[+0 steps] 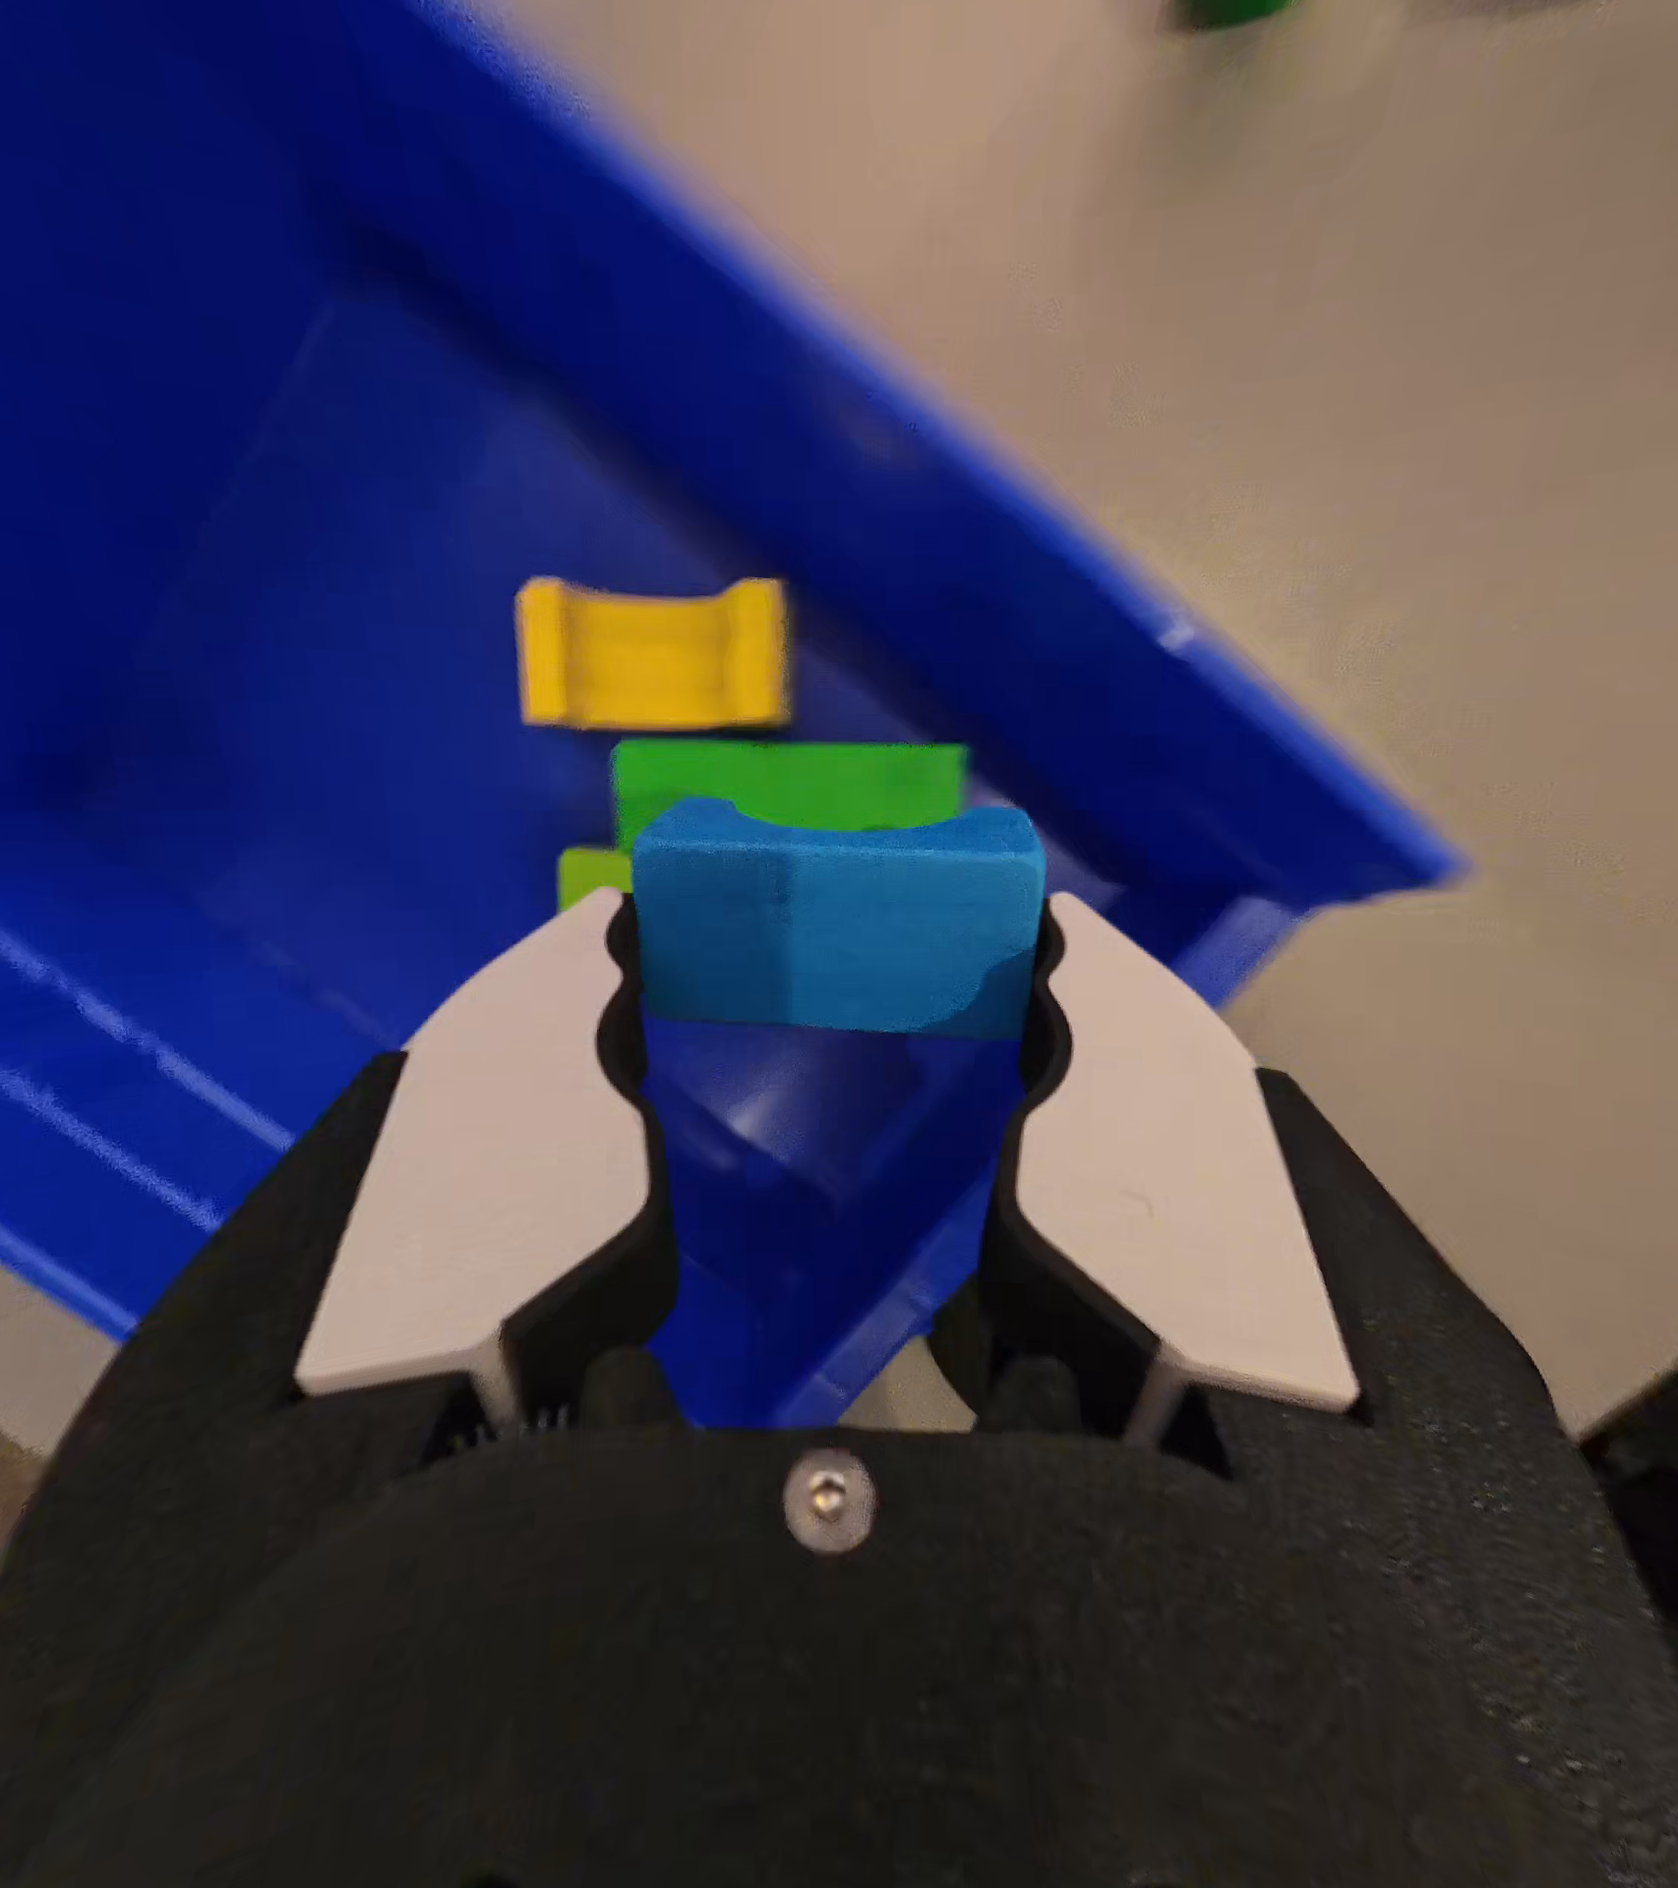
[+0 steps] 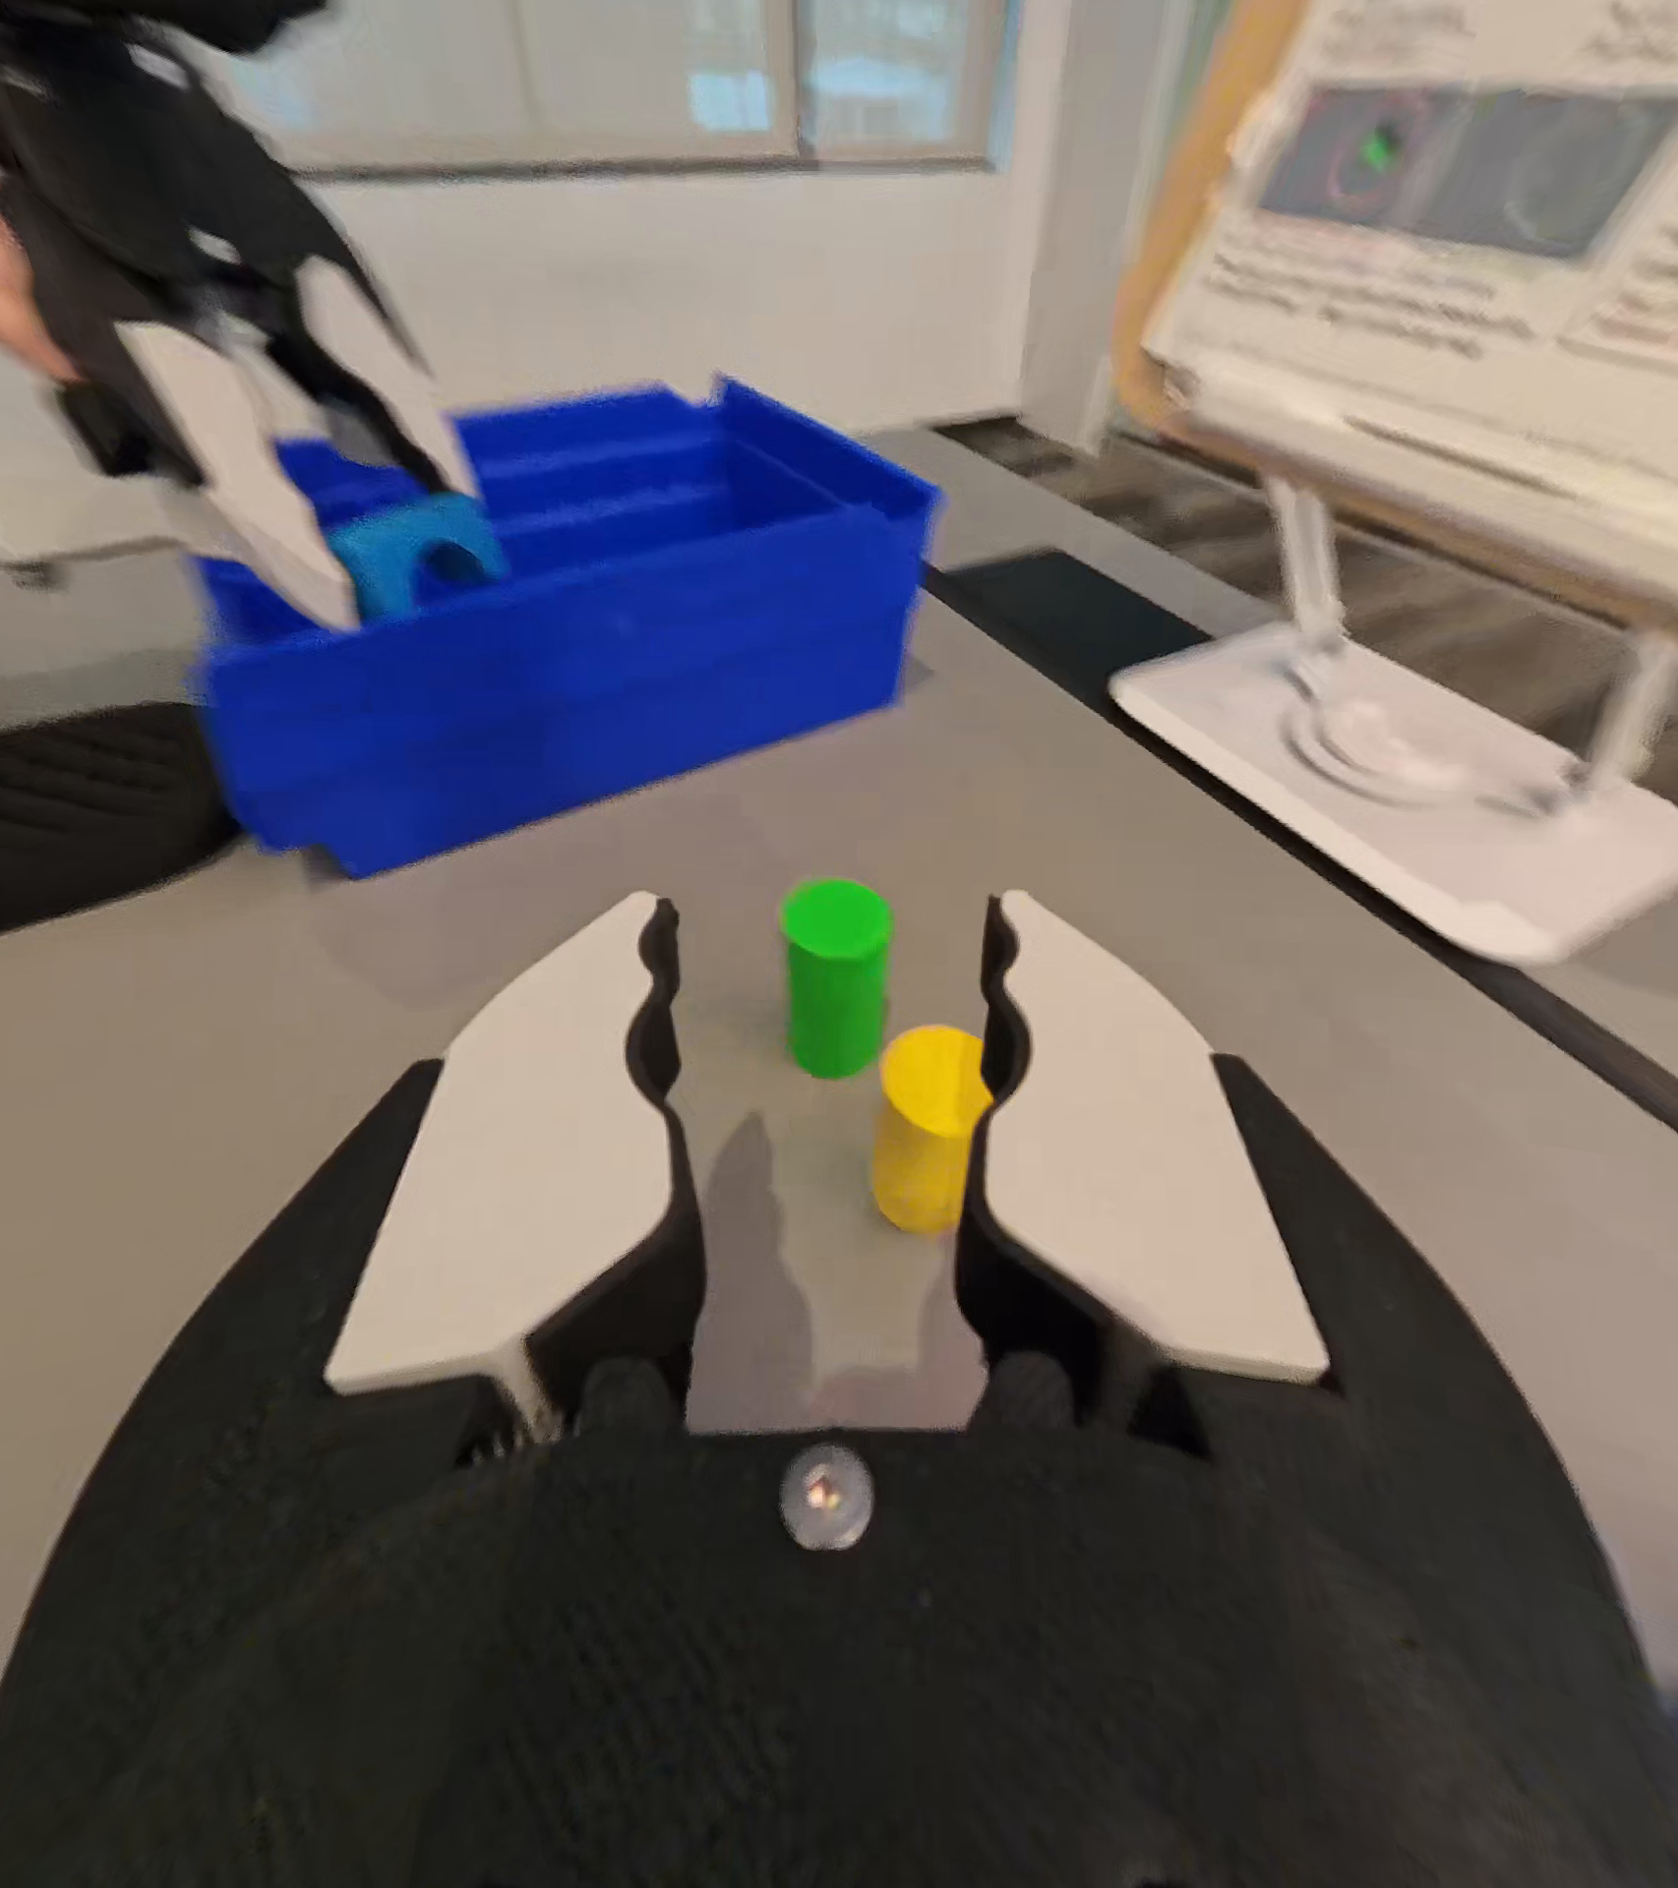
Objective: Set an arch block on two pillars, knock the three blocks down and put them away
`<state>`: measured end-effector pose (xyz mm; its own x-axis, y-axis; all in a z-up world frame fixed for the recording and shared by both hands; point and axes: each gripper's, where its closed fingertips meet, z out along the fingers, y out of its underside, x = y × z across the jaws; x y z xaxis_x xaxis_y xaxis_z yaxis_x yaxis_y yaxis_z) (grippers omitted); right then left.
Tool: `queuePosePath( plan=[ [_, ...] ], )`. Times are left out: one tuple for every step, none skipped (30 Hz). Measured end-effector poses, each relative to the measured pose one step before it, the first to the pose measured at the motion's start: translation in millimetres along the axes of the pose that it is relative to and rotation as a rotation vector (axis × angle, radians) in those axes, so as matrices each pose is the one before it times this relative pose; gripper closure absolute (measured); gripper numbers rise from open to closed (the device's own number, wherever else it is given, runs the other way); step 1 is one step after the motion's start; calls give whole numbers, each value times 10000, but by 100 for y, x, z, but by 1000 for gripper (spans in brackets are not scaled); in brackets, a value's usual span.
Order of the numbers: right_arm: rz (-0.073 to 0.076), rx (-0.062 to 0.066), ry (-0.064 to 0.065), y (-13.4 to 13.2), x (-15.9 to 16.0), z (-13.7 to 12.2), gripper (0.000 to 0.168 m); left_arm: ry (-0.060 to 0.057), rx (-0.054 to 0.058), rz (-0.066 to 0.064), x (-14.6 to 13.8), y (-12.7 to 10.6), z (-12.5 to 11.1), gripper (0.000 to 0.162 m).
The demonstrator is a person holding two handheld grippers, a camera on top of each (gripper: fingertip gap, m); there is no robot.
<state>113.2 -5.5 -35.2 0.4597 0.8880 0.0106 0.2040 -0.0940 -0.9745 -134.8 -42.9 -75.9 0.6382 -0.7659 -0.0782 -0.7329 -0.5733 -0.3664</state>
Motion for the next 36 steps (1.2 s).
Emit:
queuePosePath(
  plan=[
    [-249, 364, -855, -981, -1469, -292, 111, 291, 162, 729, 1300, -804, -711, 89],
    [-442, 316, -810, -905, -1586, -261, 114, 246, 50, 649, 1176, -839, -617, 89],
    [-669, 296, -715, -884, -1666, -184, 119, 393, 73, 668, 1383, -1014, -547, 89],
    [-915, 251, -427, -911, -1482, -104, 126, 347, 188, 637, 1282, -1297, -444, 89],
    [-1177, 204, -54, -980, -1139, -16, 132, 488, 76, 513, 1346, -1264, -311, 89],
    [-1297, 17, 196, -908, -835, 73, 134, 476, -12, 498, 1245, -1232, -191, 89],
    [-1312, -197, 208, -746, -759, 148, 134, 343, 34, 567, 1001, -1288, -78, 89],
    [-1236, -325, 62, -645, -851, 203, 134, 332, -44, 542, 869, -1172, 37, 89],
    [-1130, -388, 12, -568, -794, 215, 133, 430, -42, 489, 917, -1152, 115, 89],
    [-991, -283, -7, -595, -703, 201, 133, 444, 8, 430, 835, -1159, 198, 89],
    [-838, -208, 7, -542, -558, 168, 133, 420, -23, 367, 713, -1065, 283, 89],
    [-630, -94, 156, -506, -228, 94, 133, 305, -54, 350, 485, -931, 338, 89],
    [-411, 91, 219, -571, -45, 16, 133, 243, -79, 292, 307, -784, 381, 89],
    [-277, 152, 90, -515, -165, 8, 133, 138, -126, 210, 78, -624, 418, 89],
    [-212, 30, 1, -252, -228, 65, 133, 121, -104, 184, 36, -522, 410, 90],
    [-228, -129, 0, 28, -208, 108, 133, 141, -56, 164, 73, -507, 407, 90],
    [-286, -174, 57, 172, -121, 98, 133, 113, -31, 156, 45, -449, 388, 90],
    [-249, -160, 10, 205, -154, 88, 133, 186, -74, 104, 143, -311, 362, 90],
    [-163, -155, -40, 234, -182, 78, 134, 123, -61, 89, 59, -257, 329, 90],
    [-88, -97, -36, 174, -154, 30, 137, 49, -56, 69, -36, -198, 271, 90],
    [-89, 29, -75, -9, -234, -82, 149, 55, -66, 31, -21, -116, 201, 90],
    [-80, 57, -36, -29, -147, -87, 153, 117, -53, 10, 94, -29, 151, 90],
    [-6, -43, -50, 106, -86, -19, 154, 14, 9, -7, -42, -5, 111, 90],
    [23, -113, -45, 173, -30, 5, 154, -31, 85, -46, -132, -36, 22, 90],
    [-18, -129, -47, 225, -12, 8, 155, -151, 122, -96, -330, -20, -110, 89],
    [-30, -195, -30, 390, 40, -4, 156, -425, 138, -125, -742, 43, -281, 80],
    [9, -299, 85, 639, 277, -29, 156, -452, 120, -150, -789, 167, -470, 74],
    [96, -346, 33, 783, 272, -25, 156, -363, 288, -145, -682, 51, -667, 74],
    [162, -303, -8, 750, 238, -68, 156, -368, 456, -138, -665, -124, -837, 75],
    [204, -345, 75, 837, 367, -29, 156, -442, 565, -187, -807, -220, -987, 76],
    [278, -682, 149, 1262, 497, 106, 156, -598, 607, -243, -1074, -254, -1106, 76],
    [212, -865, 150, 1398, 442, 188, 156, -1042, 486, -268, -1771, -38, -1238, 77],
    [116, -818, 282, 1230, 491, 233, 156, -972, 404, -226, -1729, 106, -1231, 79],
    [182, -802, 268, 1109, 368, 350, 156, -584, 637, -271, -1149, -211, -1199, 83],
    [265, -678, 79, 841, 5, 434, 156, -734, 662, -402, -1389, -330, -1184, 91],
    [261, -398, -51, 414, -245, 463, 155, -805, 548, -342, -1472, -311, -1072, 93]
  ],
)
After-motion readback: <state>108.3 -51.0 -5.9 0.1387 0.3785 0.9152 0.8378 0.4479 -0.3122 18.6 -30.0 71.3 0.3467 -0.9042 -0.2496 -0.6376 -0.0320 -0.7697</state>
